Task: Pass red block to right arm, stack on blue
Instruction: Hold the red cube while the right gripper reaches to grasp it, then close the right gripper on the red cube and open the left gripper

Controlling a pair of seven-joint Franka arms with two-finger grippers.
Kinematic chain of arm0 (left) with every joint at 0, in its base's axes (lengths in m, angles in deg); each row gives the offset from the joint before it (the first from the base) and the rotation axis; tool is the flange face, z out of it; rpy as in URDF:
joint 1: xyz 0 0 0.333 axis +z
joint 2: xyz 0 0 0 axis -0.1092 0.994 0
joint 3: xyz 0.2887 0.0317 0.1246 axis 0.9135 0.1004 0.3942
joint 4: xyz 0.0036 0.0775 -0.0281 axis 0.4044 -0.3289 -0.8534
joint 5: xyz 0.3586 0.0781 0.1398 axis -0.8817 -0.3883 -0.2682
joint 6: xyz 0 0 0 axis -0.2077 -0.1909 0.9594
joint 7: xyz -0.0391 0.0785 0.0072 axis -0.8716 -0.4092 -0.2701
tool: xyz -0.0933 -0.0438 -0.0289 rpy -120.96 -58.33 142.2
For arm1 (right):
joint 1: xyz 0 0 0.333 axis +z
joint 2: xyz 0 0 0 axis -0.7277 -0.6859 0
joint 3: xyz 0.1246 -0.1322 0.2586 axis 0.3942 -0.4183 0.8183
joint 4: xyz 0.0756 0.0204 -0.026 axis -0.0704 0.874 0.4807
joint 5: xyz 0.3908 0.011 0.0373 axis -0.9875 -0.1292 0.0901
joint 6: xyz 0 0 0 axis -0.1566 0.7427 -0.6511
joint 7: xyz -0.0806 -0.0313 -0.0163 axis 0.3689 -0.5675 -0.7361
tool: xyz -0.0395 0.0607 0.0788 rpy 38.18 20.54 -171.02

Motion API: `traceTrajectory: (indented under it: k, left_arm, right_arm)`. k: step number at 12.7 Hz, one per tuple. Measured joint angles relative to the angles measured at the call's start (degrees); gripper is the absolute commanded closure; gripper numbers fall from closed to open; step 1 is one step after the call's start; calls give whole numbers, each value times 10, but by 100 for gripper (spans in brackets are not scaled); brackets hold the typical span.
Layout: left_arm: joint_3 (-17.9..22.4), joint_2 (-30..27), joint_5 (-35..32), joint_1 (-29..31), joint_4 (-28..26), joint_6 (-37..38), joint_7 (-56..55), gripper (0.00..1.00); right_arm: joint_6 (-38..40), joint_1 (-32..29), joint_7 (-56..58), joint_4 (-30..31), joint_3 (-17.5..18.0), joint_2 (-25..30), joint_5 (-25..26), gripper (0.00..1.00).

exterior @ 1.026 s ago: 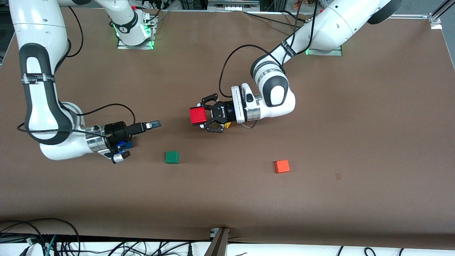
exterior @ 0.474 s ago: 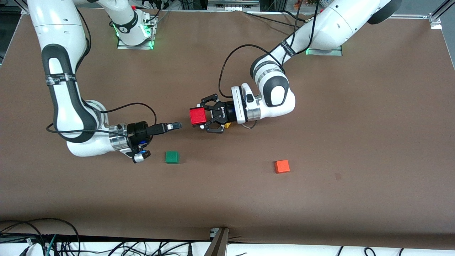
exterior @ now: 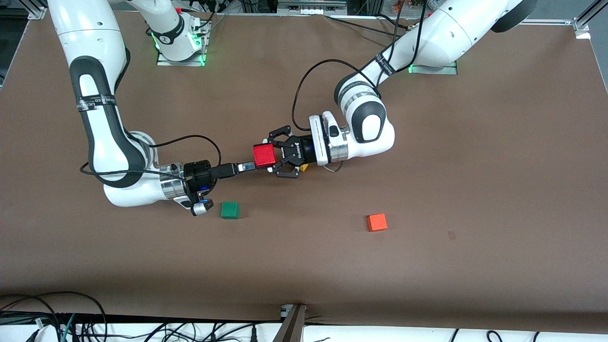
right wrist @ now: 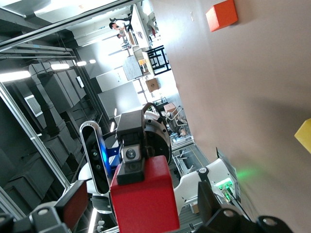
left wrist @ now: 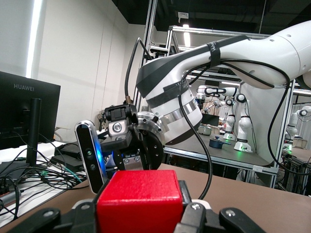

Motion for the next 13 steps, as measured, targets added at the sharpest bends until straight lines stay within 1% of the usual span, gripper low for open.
traceTrajectory:
  k: [5,9,10,11,13]
  left_arm:
    - [0,0,2,0,1,0,0,100]
    - [0,0,3,0,1,0,0,100]
    - [0,0,3,0,1,0,0,100]
    - [0,0,3,0,1,0,0,100]
    - [0,0,3,0,1,1,0,100]
  right_arm:
    - [-2,0,0,25,2,27,0,0]
    - [-15,8,0,36,2,31,0,1]
    - [-19,11,0,37,2,31,0,16]
    - [-22,14,0,37,2,31,0,34]
    - [-22,15,12,37,2,33,0,58]
